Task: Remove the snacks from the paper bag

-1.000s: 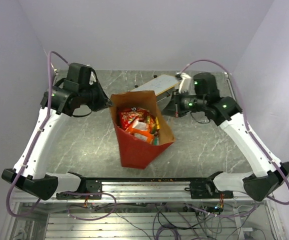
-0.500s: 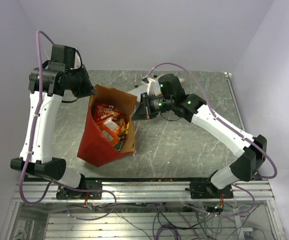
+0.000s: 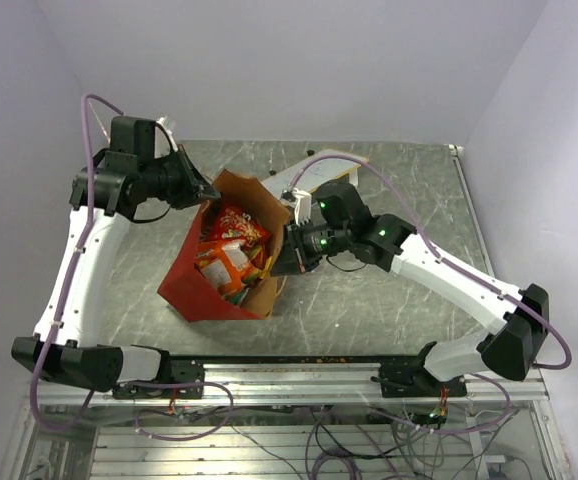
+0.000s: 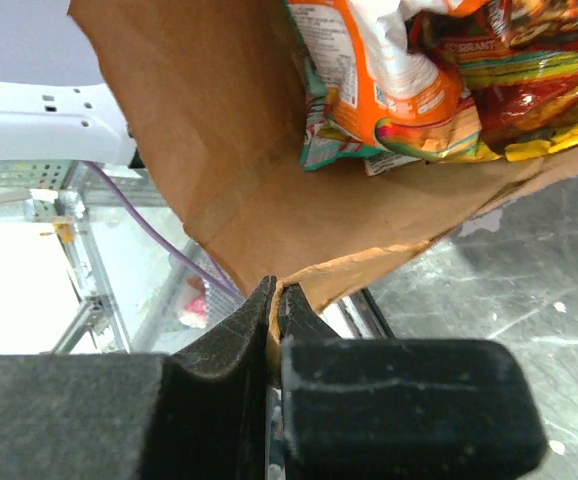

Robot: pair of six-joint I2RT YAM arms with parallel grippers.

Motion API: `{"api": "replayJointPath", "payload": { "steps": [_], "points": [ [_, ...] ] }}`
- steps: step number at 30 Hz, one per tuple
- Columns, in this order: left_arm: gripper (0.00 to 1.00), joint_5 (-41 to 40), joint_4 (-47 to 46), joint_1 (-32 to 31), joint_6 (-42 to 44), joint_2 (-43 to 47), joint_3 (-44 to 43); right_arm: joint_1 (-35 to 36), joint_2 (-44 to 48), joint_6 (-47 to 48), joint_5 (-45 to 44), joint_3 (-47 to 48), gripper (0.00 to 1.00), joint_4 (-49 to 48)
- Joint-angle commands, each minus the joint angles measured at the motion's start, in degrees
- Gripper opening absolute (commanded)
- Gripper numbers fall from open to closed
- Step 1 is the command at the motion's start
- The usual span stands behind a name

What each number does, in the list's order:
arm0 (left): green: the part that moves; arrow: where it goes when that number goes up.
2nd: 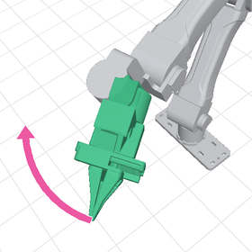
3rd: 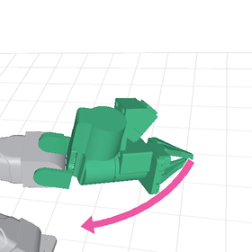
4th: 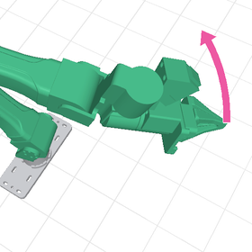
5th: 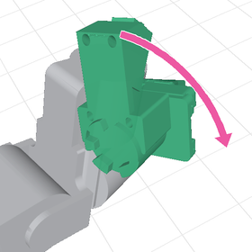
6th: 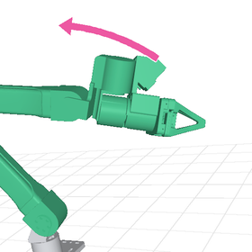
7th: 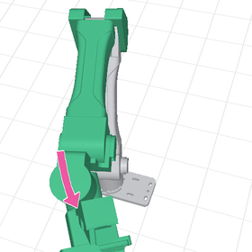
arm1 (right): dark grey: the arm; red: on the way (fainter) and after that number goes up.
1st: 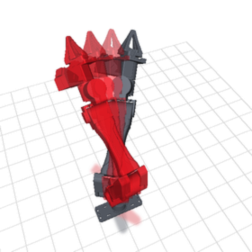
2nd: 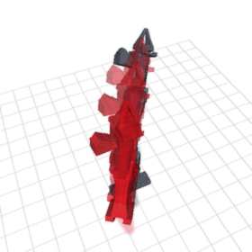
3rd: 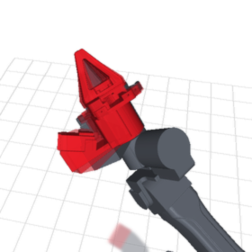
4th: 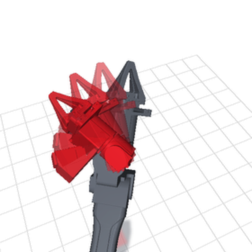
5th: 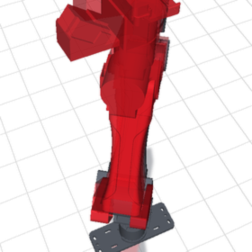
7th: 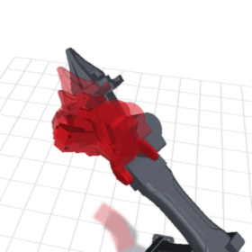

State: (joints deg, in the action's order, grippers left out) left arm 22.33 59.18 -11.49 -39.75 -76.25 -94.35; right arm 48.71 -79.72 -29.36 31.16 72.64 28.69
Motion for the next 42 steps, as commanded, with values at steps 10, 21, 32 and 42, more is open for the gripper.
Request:
{"api": "replayJointPath", "payload": {
  "steps": [10, 21, 32, 42],
  "points": [
    [0.07, -0.2, -0.6, 0.1, -3.1, 2.8, -1.5, -0.2, 1.9, 13.8, -18.8, 12.3, 0.42, 17.0],
    [0.07, -1.1, 3.5, 0.1, -0.9, 2.9, -2.6, -0.1, 1.4, 16.8, -13.2, 15.7, 0.78, 12.3],
    [0.07, 3.8, -4.3, 0.1, -3.2, 7.3, 7.3, 1.3, -8.5, 3.4, -3.8, 0.3, 0.75, -16.2],
    [0.07, 3.3, -2.8, 0.1, 1.3, 6.6, 6.3, 3.0, -15.1, 6.3, -7.1, -0.8, 0.68, -23.3]
  ]
}}
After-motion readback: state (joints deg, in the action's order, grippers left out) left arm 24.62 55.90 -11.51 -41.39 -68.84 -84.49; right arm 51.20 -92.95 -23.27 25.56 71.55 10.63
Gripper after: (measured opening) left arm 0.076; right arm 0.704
